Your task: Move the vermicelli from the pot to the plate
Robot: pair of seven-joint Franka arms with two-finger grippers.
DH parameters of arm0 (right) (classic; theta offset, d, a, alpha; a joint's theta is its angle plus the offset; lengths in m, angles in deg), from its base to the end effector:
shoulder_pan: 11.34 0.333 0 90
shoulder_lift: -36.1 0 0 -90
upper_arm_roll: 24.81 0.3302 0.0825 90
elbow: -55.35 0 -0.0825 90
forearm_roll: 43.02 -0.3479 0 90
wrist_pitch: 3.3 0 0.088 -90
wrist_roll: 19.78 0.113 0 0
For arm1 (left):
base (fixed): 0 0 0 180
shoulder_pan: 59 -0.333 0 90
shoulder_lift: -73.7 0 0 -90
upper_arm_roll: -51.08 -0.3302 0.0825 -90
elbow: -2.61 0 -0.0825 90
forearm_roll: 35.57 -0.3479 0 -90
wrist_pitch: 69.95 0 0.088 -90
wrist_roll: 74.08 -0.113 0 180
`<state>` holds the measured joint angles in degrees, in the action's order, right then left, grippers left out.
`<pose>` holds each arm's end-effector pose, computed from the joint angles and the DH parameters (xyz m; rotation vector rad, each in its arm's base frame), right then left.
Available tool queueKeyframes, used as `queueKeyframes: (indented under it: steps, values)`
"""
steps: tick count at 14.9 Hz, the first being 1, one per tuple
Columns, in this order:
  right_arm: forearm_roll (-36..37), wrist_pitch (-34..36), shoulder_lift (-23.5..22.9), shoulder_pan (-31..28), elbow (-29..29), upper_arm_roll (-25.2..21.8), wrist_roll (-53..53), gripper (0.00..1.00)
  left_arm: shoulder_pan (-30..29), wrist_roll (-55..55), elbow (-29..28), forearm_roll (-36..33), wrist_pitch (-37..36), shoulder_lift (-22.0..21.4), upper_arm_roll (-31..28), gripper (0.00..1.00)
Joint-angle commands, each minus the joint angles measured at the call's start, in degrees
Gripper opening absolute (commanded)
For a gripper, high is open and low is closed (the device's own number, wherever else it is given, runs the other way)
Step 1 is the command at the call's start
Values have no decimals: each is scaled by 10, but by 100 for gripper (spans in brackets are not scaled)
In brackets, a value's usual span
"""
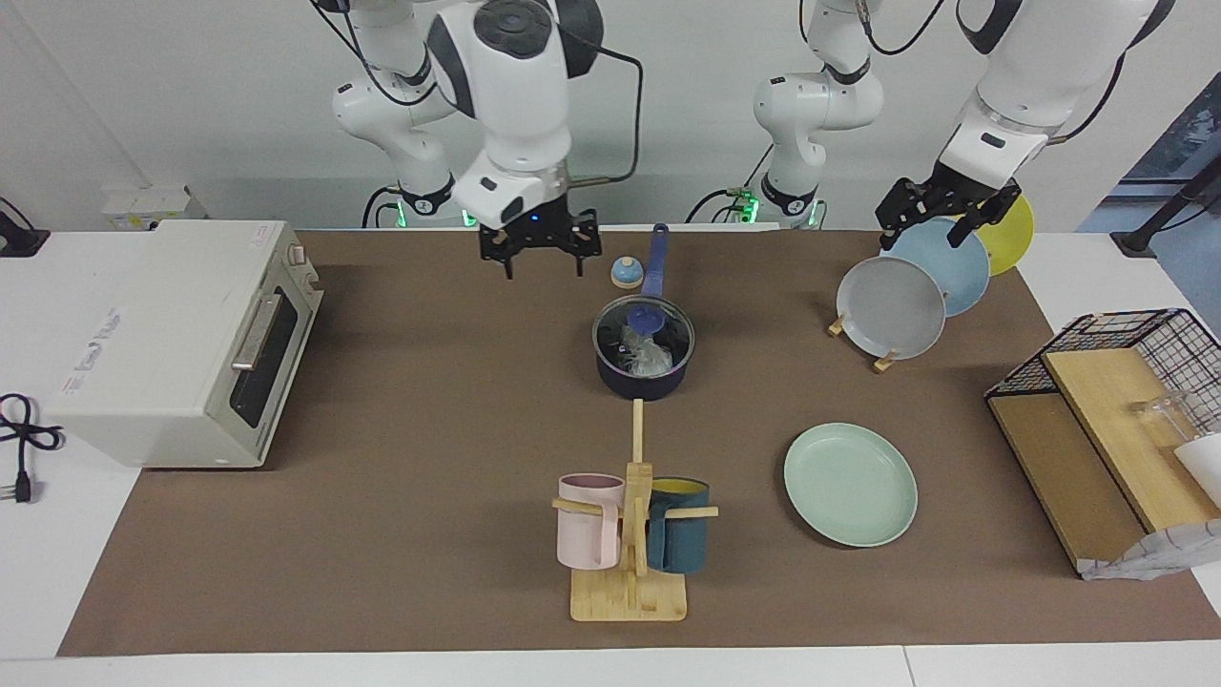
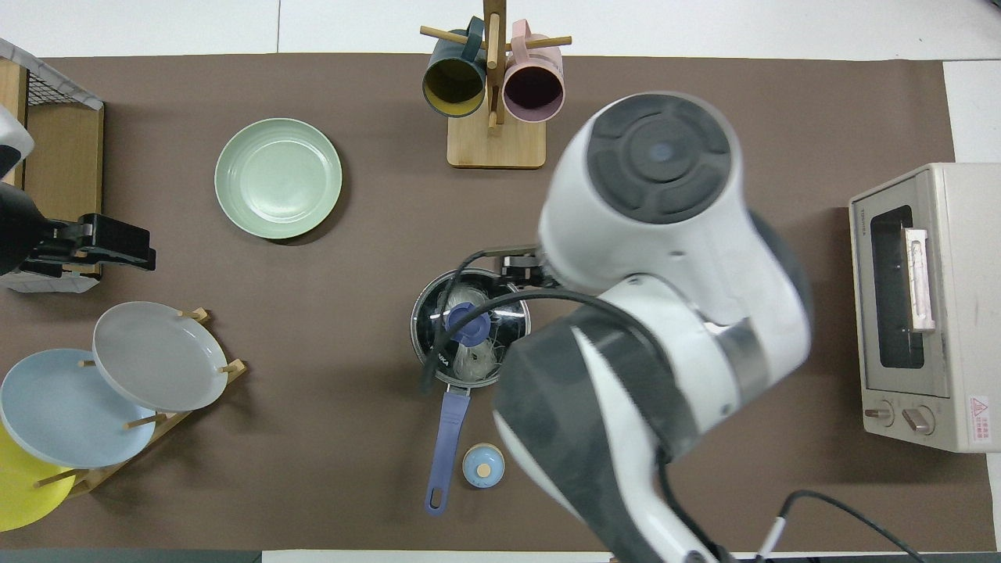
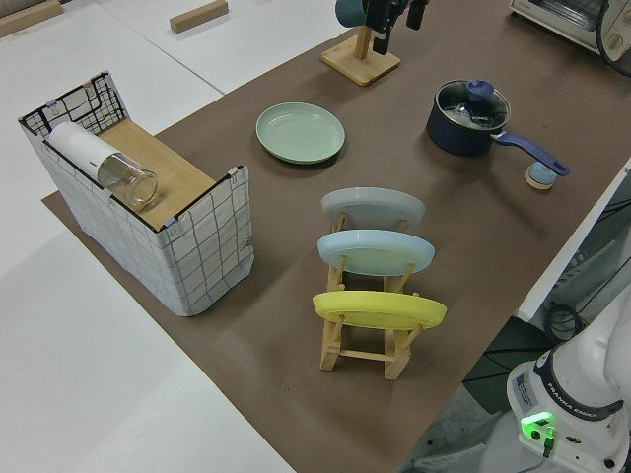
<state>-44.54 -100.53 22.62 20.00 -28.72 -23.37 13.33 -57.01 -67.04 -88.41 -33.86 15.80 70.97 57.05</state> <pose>0.5042 0.3258 0.5575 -3.1174 0.0153 0.0345 0.4895 -0.0735 0.6427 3.1218 -0.0271 -0.0741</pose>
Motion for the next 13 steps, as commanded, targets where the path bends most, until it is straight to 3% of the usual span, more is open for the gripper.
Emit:
queueKeyframes:
  steps: [1,4,9,13]
  values:
    - [-3,-80,-13,23,-32,-3,30,100,-8,-4,-7,8,-3,-11,3,100]
    - [-3,-133,-4,45,-82,-3,34,100,-8,-4,-7,8,-3,-11,3,100]
    - [3,-164,-41,74,-85,-3,48,100,-8,-4,-7,8,-4,-11,3,100]
    - [6,-168,-40,79,-94,-3,48,100,-8,-4,-7,8,-3,-11,4,100]
